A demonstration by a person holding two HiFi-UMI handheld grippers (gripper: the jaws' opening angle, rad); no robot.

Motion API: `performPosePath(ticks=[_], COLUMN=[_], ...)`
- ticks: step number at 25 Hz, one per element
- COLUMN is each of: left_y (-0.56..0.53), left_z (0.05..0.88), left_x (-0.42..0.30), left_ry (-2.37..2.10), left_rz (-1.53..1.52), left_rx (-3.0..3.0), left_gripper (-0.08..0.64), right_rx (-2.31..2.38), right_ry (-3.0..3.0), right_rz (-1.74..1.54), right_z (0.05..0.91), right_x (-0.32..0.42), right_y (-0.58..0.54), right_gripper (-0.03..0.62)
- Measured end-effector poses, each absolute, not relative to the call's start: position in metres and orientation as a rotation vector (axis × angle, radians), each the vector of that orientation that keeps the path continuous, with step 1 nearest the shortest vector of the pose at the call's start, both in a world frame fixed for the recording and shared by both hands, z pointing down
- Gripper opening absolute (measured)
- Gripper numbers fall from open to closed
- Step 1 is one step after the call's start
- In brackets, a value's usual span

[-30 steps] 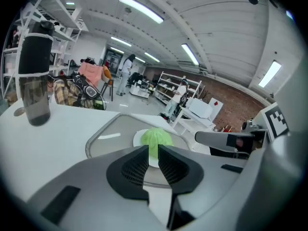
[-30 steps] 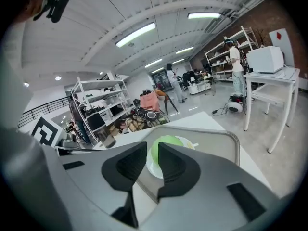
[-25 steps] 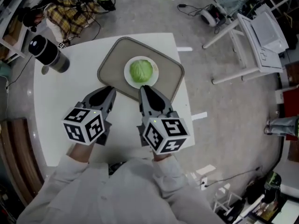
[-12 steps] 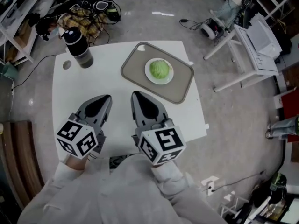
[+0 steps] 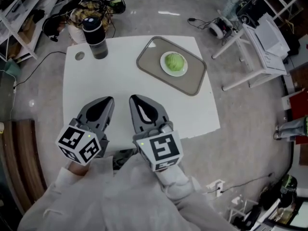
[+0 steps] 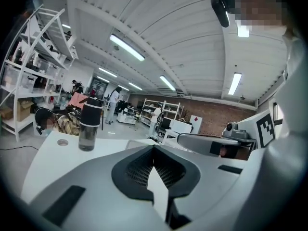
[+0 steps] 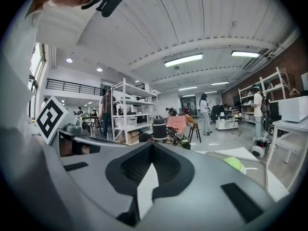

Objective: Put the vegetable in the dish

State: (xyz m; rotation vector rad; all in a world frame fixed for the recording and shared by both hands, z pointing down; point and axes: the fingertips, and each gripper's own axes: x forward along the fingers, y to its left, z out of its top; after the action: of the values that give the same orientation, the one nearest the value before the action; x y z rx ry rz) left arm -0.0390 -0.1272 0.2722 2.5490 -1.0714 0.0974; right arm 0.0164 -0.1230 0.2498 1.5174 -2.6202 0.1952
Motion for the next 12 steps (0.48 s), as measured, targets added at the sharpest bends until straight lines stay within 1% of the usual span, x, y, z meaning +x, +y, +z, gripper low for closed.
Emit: performPosePath(ticks=[6, 12], left_y=[-0.116, -0.114], left_z=[0.281, 0.277], left_x=[-0.041, -0.031], left_ry=[-1.085, -1.092], left_rz=[0.087, 0.119], left_rx=[2.524, 2.521], left_gripper=[0.008, 0.008], right_rx=[1.429, 1.384], right_ry=[-2.655, -2.662], right_rz=[0.225, 0.234], right_z=[0.260, 0.256], right_x=[0.006, 0.012], right_y=[-0.109, -0.110], right_gripper=[0.014, 0.014])
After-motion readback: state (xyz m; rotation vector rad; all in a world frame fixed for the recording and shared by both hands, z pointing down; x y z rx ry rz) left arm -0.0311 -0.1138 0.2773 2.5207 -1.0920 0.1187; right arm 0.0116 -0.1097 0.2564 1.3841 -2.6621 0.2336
